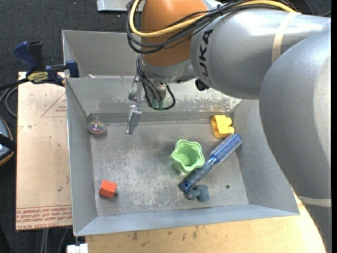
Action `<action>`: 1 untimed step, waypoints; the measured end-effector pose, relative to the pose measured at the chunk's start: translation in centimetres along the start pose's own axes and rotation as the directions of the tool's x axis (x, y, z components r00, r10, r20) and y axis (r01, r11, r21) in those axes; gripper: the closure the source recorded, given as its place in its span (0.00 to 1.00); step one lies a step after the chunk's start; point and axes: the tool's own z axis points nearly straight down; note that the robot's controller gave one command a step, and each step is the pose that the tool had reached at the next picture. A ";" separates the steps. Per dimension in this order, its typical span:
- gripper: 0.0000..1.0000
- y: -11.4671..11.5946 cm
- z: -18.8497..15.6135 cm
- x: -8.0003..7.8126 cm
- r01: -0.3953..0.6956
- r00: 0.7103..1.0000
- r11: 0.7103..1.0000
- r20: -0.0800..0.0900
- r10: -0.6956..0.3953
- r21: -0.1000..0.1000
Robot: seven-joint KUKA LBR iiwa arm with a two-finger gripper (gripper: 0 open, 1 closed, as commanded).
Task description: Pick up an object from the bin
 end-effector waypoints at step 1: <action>0.00 -8.0 -4.6 0.3 0.534 0.846 0.846 0.002 -0.534 0.002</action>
Offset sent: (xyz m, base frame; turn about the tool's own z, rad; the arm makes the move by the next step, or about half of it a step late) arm -0.0161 -0.0768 0.0449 -0.5674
